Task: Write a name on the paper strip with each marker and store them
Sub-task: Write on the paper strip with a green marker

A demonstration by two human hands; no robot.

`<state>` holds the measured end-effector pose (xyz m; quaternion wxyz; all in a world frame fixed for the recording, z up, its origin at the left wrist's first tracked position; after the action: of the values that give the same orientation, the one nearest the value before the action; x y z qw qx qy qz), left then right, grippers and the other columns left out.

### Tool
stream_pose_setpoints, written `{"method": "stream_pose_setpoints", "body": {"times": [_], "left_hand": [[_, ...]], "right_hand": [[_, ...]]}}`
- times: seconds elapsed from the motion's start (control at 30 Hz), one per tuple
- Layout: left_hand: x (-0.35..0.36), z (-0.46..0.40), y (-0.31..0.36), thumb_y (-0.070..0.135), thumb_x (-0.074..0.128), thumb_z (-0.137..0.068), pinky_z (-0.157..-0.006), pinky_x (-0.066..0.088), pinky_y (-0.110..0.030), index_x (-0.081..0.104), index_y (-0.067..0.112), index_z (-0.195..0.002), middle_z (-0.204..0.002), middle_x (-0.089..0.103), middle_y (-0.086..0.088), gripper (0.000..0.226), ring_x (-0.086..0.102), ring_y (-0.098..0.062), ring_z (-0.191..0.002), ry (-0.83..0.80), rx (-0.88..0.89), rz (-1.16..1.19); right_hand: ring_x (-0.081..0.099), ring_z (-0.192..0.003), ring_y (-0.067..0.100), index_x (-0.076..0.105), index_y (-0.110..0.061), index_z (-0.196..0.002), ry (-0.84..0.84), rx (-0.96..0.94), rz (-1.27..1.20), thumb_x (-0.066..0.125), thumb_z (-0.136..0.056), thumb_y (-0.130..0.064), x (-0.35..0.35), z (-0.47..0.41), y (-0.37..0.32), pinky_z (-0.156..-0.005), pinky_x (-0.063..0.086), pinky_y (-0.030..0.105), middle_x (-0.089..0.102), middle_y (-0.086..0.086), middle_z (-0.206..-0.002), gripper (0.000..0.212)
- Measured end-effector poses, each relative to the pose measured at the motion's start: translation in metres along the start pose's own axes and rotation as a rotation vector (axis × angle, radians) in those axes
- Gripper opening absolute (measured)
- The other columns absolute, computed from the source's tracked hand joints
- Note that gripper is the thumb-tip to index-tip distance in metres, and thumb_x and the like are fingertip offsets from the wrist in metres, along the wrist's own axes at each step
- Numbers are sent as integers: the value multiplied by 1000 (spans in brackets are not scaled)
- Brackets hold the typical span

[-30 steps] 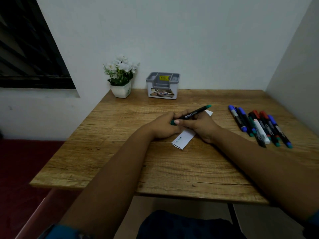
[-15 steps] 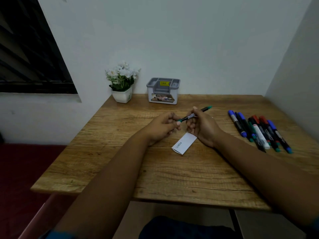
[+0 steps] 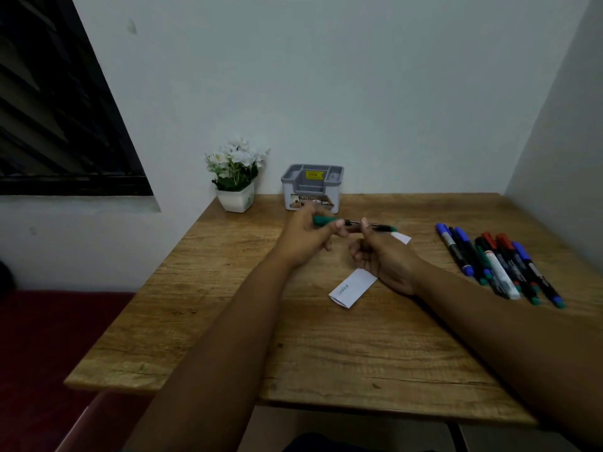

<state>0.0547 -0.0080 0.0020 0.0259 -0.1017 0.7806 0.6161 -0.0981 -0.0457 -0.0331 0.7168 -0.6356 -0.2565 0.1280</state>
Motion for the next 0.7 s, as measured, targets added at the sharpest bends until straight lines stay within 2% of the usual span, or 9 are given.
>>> {"method": "stream_pose_setpoints", "body": {"times": [0.07, 0.13, 0.2, 0.3, 0.47, 0.57, 0.7], "left_hand": [[-25, -9, 11, 11, 66, -90, -50, 43, -18, 56, 10, -95, -79, 72, -5, 11, 57, -8, -51, 110, 12, 86], [-54, -20, 16, 12, 66, -89, -53, 44, -16, 59, 14, -94, -82, 69, -2, 9, 58, -1, -56, 283, 31, 138], [-85, -34, 19, 13, 69, -88, -66, 50, -15, 61, 16, -97, -90, 66, 3, 13, 61, 0, -74, 487, 67, 123], [-118, -62, 31, 12, 68, -88, -85, 54, -28, 62, 15, -98, -98, 68, -2, 12, 64, -15, -92, 635, 170, -19], [-131, -108, 46, 10, 60, -93, -76, 49, -26, 54, 5, -112, -101, 64, -7, 20, 59, -15, -86, 623, 268, -421], [-126, -133, 37, 7, 61, -93, -73, 47, -29, 43, 7, -120, -99, 60, -7, 33, 59, -18, -84, 510, 163, -526], [-116, -151, 12, 11, 65, -90, -73, 43, -30, 41, 7, -124, -103, 61, -16, 41, 59, -27, -93, 373, 28, -711]], "right_hand": [[54, -66, 10, 59, -13, -109, 40, -48, 215, 51, -97, -44, -1, 2, 2, -66, 45, 25, 61, -1, -70, 34], [54, -69, 10, 61, -14, -99, 52, -120, 427, 66, -90, -33, -1, 1, 5, -67, 46, 23, 59, -1, -72, 22], [53, -70, 9, 62, -15, -94, 61, -152, 514, 75, -83, -25, -2, 0, 8, -66, 46, 23, 56, 0, -75, 20], [49, -68, 8, 62, -16, -89, 78, -178, 536, 77, -81, -26, 0, 0, 9, -65, 44, 23, 52, -2, -71, 19], [51, -68, 6, 62, -17, -89, 63, -180, 559, 76, -82, -29, 0, -2, 8, -67, 46, 24, 54, -4, -72, 20], [52, -69, 7, 62, -16, -89, 62, -190, 564, 77, -81, -30, 0, -2, 9, -70, 47, 25, 56, -3, -74, 22], [52, -68, 7, 60, -13, -90, 41, -196, 549, 76, -83, -28, 0, -2, 7, -66, 47, 21, 57, -2, -73, 23]]}}
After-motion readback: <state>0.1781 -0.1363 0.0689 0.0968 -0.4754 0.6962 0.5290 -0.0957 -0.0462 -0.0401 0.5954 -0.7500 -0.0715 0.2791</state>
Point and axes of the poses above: each hand's wrist, its own z-axis away from the middle knuckle, its own x-axis out of the palm, y = z × x, the point moved 4 cm from there along -z, towards the middle knuckle
